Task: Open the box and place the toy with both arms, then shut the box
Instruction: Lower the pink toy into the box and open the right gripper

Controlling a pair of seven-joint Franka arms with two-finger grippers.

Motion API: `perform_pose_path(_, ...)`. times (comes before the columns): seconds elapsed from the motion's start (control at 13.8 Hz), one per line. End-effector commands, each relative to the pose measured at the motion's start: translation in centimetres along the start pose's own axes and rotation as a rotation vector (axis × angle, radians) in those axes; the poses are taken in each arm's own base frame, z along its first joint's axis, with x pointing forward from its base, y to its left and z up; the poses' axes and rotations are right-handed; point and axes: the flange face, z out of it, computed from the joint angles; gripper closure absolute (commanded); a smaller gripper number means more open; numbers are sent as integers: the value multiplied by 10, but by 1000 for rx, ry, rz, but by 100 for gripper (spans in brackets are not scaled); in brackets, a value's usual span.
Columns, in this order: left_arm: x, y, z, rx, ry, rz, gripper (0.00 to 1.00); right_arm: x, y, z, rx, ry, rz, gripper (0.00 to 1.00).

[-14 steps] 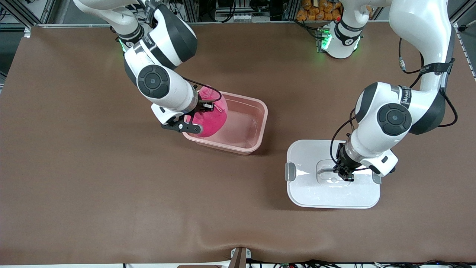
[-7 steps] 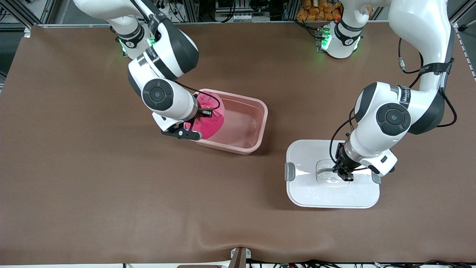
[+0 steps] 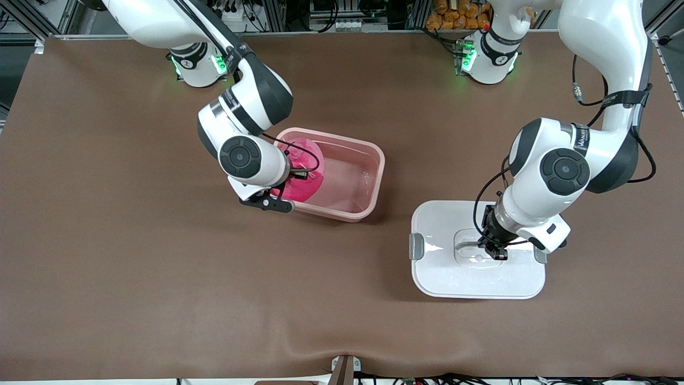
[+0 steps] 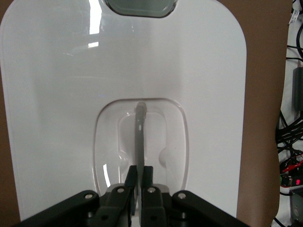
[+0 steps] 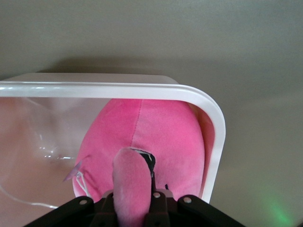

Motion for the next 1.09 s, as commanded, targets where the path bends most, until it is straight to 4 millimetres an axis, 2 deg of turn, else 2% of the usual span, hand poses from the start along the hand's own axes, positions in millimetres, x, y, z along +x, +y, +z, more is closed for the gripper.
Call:
perform_pose_path(0.0,0,-2,-4,3,-1,-12,100,6,-10,9,-15,25,19,100)
perform_pose_path(0.22,0,-2,-4,3,-1,-12,100,6,-26,28,-12,49,38,100)
perform_pose_path(0.36,0,-2,-4,3,0,-12,100,9,-29,41,-23,54,59,100)
perform_pose_path(0.8,0,-1,-5,2,0,-12,100,8,-50,54,29,94,128,100)
perform_pose_path(1.02,1,-1,-4,1,1,-10,100,-2,-74,70,68,131,126,100)
